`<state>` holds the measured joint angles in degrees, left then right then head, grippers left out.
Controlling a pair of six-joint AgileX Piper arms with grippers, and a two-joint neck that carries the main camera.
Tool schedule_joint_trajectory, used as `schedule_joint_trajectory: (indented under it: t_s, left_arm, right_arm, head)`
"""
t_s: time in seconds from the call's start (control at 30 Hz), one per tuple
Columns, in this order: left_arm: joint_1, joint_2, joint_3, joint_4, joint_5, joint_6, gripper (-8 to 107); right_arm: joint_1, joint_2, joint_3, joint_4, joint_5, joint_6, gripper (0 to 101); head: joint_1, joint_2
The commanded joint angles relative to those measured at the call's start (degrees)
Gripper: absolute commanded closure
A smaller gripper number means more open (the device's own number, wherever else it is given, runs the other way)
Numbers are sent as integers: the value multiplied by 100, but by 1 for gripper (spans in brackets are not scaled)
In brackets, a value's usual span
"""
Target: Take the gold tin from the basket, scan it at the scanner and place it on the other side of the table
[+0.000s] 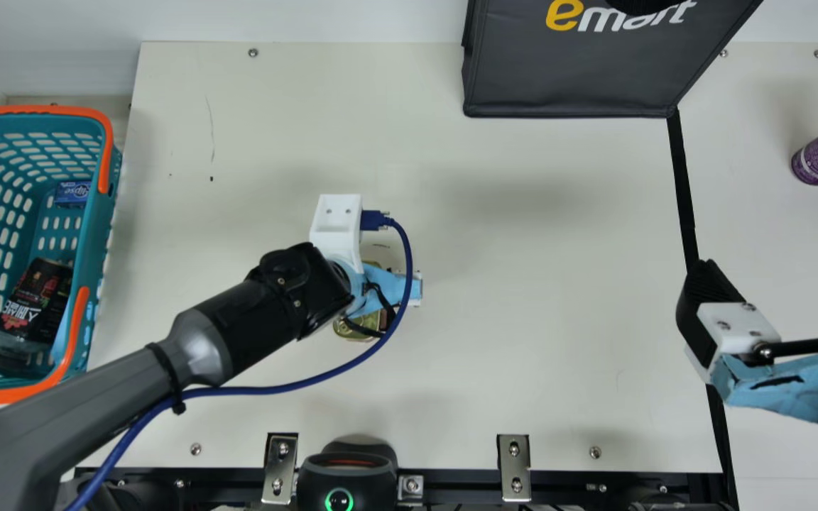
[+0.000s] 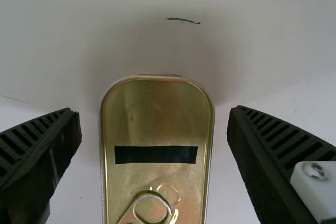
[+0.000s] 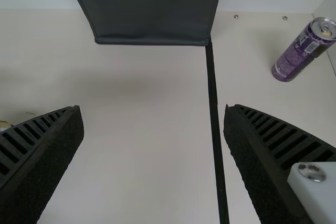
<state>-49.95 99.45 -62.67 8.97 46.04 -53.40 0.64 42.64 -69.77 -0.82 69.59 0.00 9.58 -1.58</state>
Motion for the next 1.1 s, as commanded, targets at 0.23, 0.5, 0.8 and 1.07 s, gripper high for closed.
schedule_joint_trajectory:
  t_s: [0.23, 0.5, 0.8, 1.07]
  left_arm:
    - [-26, -21, 4, -63, 30, -63, 76]
    - [-112, -298, -18, 38, 204, 306, 107]
    - [-276, -625, -36, 197, 476, 1689, 107]
    - [-141, -938, 37, -84, 445, 3483, 107]
  right_arm:
    - [0, 0, 0, 0, 0, 0, 6]
    - [0, 0, 0, 0, 0, 0, 6]
    - [0, 0, 0, 0, 0, 0, 6]
    - [0, 0, 0, 0, 0, 0, 6]
  head:
    - [-166, 0]
    - [-166, 0]
    - [-166, 0]
    - [-166, 0]
